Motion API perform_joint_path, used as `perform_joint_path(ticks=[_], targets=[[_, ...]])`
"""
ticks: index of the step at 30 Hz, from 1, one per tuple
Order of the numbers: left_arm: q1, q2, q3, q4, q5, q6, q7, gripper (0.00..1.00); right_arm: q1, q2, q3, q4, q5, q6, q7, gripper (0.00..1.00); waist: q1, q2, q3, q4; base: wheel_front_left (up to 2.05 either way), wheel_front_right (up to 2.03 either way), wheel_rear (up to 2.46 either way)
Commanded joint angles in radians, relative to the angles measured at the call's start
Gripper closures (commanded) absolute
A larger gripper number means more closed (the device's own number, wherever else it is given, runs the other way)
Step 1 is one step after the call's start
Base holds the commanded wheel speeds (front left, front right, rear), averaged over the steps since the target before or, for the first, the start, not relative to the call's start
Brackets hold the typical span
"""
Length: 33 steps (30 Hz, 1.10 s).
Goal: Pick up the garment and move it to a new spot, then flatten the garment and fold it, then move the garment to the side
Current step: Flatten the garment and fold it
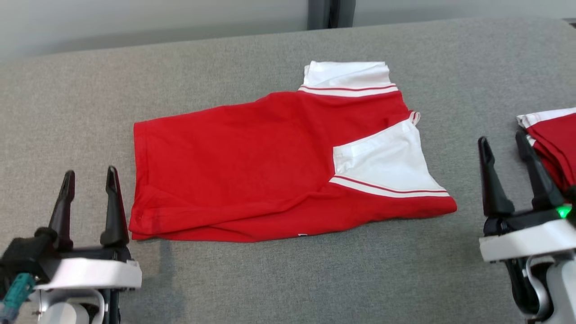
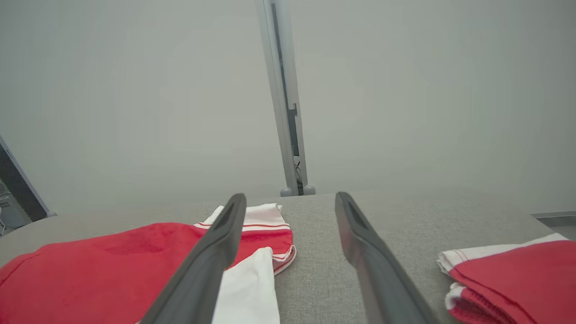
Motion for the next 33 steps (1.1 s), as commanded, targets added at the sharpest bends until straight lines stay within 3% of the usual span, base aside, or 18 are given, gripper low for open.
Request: perform_joint_path(ticks=[1, 10, 24, 33], targets=[[0.021, 0.005, -0.002, 0.013, 0.013, 0.007, -0.005, 0.00, 0.029, 0.003, -0.004, -0.007, -0.030, 0.000, -0.016, 0.00, 0.0000, 0.0000, -0.028, -0.007, 0.00, 0.00, 0.00], [0.111, 0.006, -0.015, 0.038, 0.034, 0.010, -0.011, 0.00, 0.140, 0.043, -0.018, -0.015, -0.096, 0.000, -0.027, 0.00, 0.0000, 0.0000, -0.094, -0.010, 0.00, 0.00, 0.00], [0.127, 0.014, -0.038, 0.031, 0.027, 0.013, 0.015, 0.00, 0.168, 0.060, -0.037, -0.036, -0.101, 0.000, -0.004, 0.00, 0.0000, 0.0000, -0.113, -0.003, 0.00, 0.00, 0.00], [0.144, 0.002, -0.088, 0.093, 0.003, -0.021, 0.070, 0.00, 0.186, 0.068, -0.027, -0.008, -0.114, 0.000, 0.024, 0.00, 0.0000, 0.0000, -0.079, -0.004, 0.00, 0.00, 0.00]])
